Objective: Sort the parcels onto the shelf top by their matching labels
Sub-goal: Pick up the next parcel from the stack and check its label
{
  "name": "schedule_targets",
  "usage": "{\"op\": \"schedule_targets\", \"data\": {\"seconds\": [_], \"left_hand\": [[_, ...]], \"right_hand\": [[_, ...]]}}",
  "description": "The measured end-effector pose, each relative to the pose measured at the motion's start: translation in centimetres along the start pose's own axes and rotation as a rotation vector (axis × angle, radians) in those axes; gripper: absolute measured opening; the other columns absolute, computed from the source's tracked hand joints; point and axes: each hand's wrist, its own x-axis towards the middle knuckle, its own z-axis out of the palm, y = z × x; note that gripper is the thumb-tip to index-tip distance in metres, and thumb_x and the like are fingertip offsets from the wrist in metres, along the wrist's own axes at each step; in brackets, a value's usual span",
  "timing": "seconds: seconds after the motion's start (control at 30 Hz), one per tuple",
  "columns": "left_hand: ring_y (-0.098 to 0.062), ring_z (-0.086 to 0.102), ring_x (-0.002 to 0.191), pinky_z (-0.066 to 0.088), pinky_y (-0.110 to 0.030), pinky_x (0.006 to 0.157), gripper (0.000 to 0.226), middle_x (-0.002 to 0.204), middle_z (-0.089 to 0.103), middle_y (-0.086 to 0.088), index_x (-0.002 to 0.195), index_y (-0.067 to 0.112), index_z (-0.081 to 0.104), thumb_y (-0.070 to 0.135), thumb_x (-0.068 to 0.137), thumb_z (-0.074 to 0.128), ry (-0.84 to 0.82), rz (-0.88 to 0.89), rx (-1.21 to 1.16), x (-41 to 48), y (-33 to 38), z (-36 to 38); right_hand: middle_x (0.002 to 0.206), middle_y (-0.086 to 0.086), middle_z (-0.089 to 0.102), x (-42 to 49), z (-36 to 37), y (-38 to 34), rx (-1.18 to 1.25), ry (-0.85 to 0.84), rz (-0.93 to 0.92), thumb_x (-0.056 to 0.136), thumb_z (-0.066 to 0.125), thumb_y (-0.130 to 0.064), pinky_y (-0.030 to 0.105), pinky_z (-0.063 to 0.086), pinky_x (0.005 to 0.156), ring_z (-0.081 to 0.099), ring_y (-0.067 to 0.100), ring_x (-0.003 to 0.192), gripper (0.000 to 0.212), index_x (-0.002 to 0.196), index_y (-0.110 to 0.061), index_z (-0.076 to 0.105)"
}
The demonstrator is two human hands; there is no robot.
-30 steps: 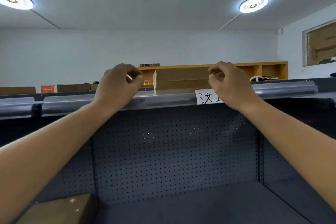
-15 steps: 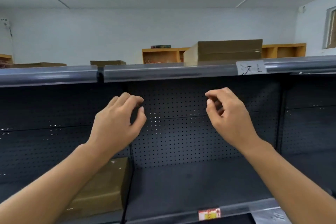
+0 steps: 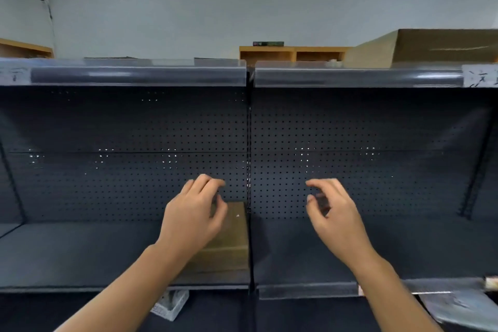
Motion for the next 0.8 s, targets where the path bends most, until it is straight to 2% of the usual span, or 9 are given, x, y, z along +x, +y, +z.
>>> {"op": "schedule_targets", "data": {"seconds": [0.2,0.3,0.37,0.47,0.57,0.63,0.7,0.8], "left_hand": [[-0.025,0.068,0.089,0.057,-0.036,0.055,0.028,0.103,0.069,0.002,0.113,0.017,0.075,0.02,0.086,0.068,-0.168,-0.108,0.065,-3.6,-7.1,3.2],[-0.03,0.063,0.109,0.058,-0.042,0.075,0.034,0.12,0.066,-0.002,0.128,0.016,0.07,0.024,0.097,0.058,-0.314,-0.267,0.039,-5.0,-10.1,5.0],[-0.034,0.054,0.125,0.053,-0.045,0.091,0.041,0.137,0.058,-0.008,0.14,0.016,0.059,0.03,0.104,0.046,-0.438,-0.441,0.003,-5.5,-11.7,6.3],[-0.043,0.047,0.135,0.045,-0.049,0.104,0.05,0.149,0.048,-0.016,0.148,0.011,0.047,0.041,0.108,0.04,-0.594,-0.662,-0.106,-6.8,-13.8,8.7],[-0.042,0.045,0.145,0.041,-0.048,0.113,0.07,0.161,0.041,-0.022,0.159,0.003,0.035,0.052,0.108,0.037,-0.647,-0.852,-0.301,-8.0,-15.6,10.9],[-0.039,0.044,0.147,0.04,-0.045,0.115,0.079,0.165,0.039,-0.022,0.161,0.0,0.031,0.057,0.107,0.037,-0.649,-0.946,-0.432,-8.4,-16.6,12.2],[-0.038,0.047,0.146,0.043,-0.042,0.111,0.085,0.164,0.042,-0.021,0.161,0.0,0.033,0.063,0.104,0.041,-0.642,-1.019,-0.546,-8.5,-16.8,13.1],[-0.037,0.054,0.139,0.044,-0.037,0.1,0.083,0.156,0.054,-0.018,0.156,0.002,0.043,0.063,0.101,0.051,-0.574,-1.104,-0.715,-8.6,-16.5,13.6]], "right_hand": [[0.118,-0.017,0.057,-1.4,7.7,-1.0,-0.016,-0.154,0.052,0.103,0.059,-0.03,0.041,0.059,0.086,0.065,0.011,0.099,0.029,0.13,-0.023,0.068],[0.119,-0.013,0.057,-1.7,11.1,-0.5,-0.021,-0.213,0.128,0.104,0.059,-0.029,0.039,0.056,0.091,0.063,0.011,0.101,0.028,0.129,-0.02,0.068],[0.119,-0.007,0.057,-1.7,13.4,0.2,-0.007,-0.268,0.211,0.104,0.06,-0.027,0.039,0.055,0.095,0.064,0.015,0.104,0.028,0.128,-0.016,0.069],[0.119,0.004,0.062,-1.9,16.7,1.4,0.0,-0.321,0.336,0.104,0.063,-0.024,0.03,0.049,0.093,0.065,0.023,0.109,0.031,0.129,-0.008,0.068],[0.134,0.014,0.066,-2.0,19.4,2.1,0.04,-0.358,0.5,0.106,0.06,-0.028,0.03,0.049,0.094,0.064,0.025,0.117,0.04,0.14,-0.006,0.061],[0.148,0.016,0.061,-2.4,21.0,2.4,0.107,-0.365,0.643,0.109,0.055,-0.034,0.028,0.045,0.094,0.062,0.027,0.124,0.053,0.153,-0.006,0.049],[0.16,0.017,0.051,-3.1,22.6,2.2,0.19,-0.348,0.789,0.11,0.051,-0.039,0.03,0.043,0.101,0.054,0.032,0.14,0.063,0.161,-0.006,0.037],[0.158,0.016,0.053,-4.4,24.6,2.3,0.268,-0.293,0.903,0.106,0.054,-0.049,0.039,0.044,0.114,0.052,0.034,0.144,0.071,0.161,-0.007,0.039]]}}
